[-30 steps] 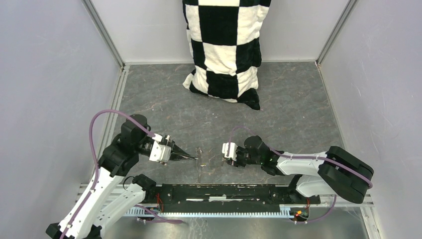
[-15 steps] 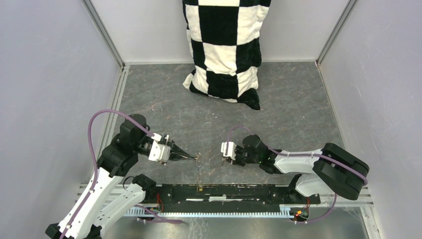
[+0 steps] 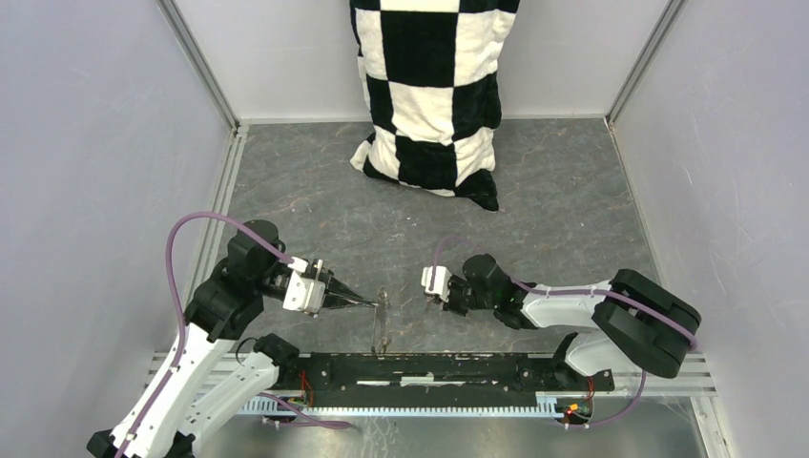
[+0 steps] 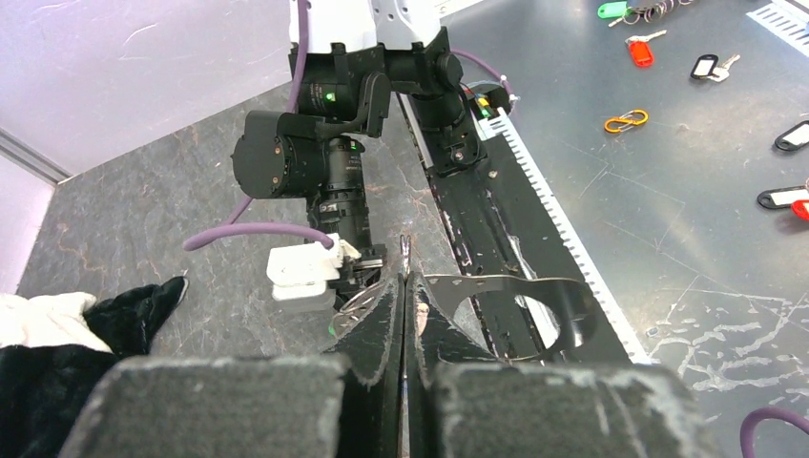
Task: Put the keys on the keyring
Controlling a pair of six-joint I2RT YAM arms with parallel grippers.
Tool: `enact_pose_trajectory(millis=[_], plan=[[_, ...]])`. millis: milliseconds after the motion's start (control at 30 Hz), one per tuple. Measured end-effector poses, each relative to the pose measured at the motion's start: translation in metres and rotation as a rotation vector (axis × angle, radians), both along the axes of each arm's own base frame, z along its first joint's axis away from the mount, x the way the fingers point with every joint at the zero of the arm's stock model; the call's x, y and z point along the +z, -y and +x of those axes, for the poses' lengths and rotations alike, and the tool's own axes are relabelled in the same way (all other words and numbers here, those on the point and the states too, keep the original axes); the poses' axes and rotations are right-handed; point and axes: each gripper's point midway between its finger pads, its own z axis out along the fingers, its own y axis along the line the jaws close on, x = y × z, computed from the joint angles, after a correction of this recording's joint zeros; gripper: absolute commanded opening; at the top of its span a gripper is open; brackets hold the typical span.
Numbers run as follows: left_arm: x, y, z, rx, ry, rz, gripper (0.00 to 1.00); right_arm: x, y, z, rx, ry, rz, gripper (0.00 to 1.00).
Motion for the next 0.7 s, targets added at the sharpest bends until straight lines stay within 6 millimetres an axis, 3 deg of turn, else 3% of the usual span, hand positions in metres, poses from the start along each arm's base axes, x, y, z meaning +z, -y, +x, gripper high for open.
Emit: enact_pose_trajectory(millis=[200,433,567,700], plan=[[0.004,0.000,-0.001,0.000,-0.001,-0.004,0.02,0.013,-0.002,0.008,-0.031,0.013,0.044,0.01],[0.006,0.000,-0.002,-0.006,0.000,-0.008,0.02,0.051,-0.006,0.011,-0.026,0.081,0.136,0.01],[0.006,0.000,-0.003,-0.006,-0.017,-0.006,0.02,0.097,-0.006,0.006,0.018,0.169,0.222,0.01],[0.012,0.001,-0.008,-0.034,-0.039,-0.025,0.02,0.171,-0.008,-0.004,0.088,0.303,0.365,0.01]])
